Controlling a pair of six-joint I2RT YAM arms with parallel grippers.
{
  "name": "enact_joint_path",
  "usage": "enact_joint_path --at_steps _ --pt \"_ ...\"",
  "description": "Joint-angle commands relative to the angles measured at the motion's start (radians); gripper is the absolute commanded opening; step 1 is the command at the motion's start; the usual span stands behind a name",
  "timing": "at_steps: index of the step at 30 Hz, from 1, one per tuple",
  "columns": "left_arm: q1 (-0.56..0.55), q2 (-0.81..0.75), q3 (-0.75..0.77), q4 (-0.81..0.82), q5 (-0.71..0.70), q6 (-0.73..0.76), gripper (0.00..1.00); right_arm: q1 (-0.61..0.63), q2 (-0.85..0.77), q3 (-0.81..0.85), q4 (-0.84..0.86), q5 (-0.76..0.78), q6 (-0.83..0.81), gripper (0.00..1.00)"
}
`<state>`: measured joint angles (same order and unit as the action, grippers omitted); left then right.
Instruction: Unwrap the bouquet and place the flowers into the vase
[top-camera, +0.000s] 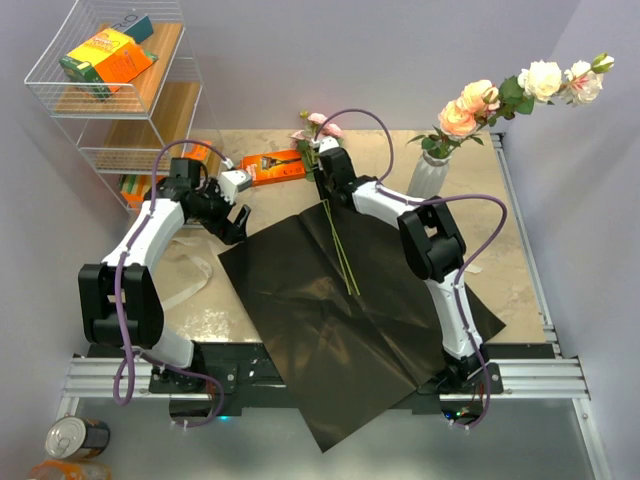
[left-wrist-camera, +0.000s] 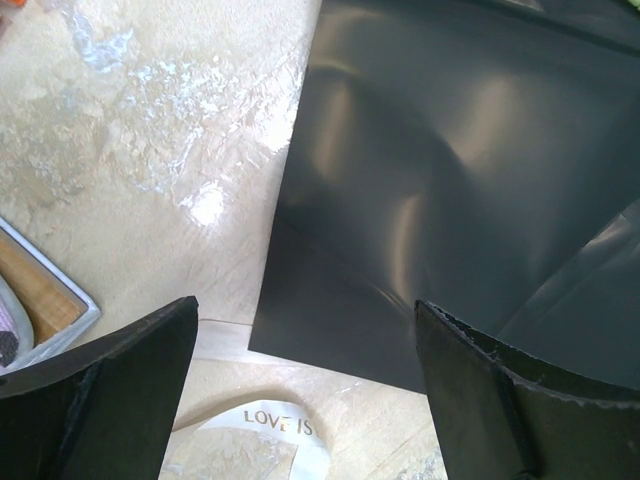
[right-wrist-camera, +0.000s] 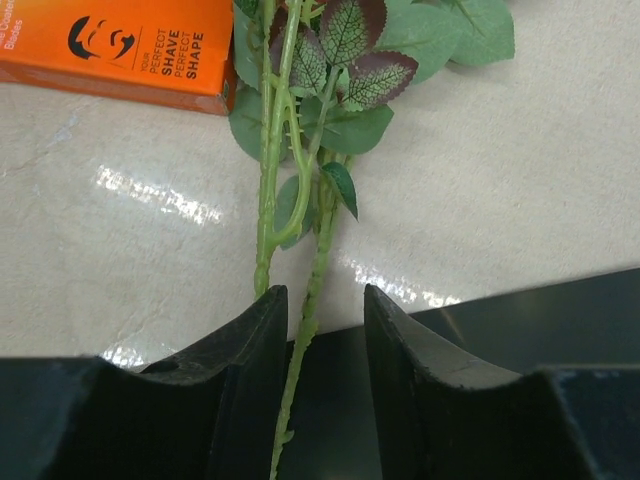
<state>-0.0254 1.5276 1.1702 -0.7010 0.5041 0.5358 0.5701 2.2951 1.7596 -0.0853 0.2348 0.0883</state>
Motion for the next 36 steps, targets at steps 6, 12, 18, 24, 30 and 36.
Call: enact_joint_path --at_steps 6,12,18,24,30,36 --pt "0.019 -0.012 -0.033 0.035 0.028 0.012 0.93 0.002 -0.164 -0.097 0.147 -0.043 0.034 0.42" --pt "0.022 -0.015 -0.04 0.04 0.028 0.015 0.93 0.007 -0.174 -0.121 0.156 -0.112 0.018 0.42" --pt "0.025 -0.02 -0.04 0.038 0.028 0.018 0.93 0.005 -0.112 -0.063 0.09 -0.147 0.008 0.4" --pt "0.025 -0.023 -0.04 0.037 0.028 0.021 0.93 0.005 -0.083 -0.057 0.088 -0.16 0.008 0.38" --pt "0.025 -0.021 -0.038 0.034 0.028 0.023 0.93 0.005 -0.062 -0.054 0.088 -0.172 0.008 0.37" --pt "0.051 -0.018 -0.038 0.035 0.031 0.024 0.93 0.004 -0.048 -0.06 0.091 -0.183 0.013 0.37"
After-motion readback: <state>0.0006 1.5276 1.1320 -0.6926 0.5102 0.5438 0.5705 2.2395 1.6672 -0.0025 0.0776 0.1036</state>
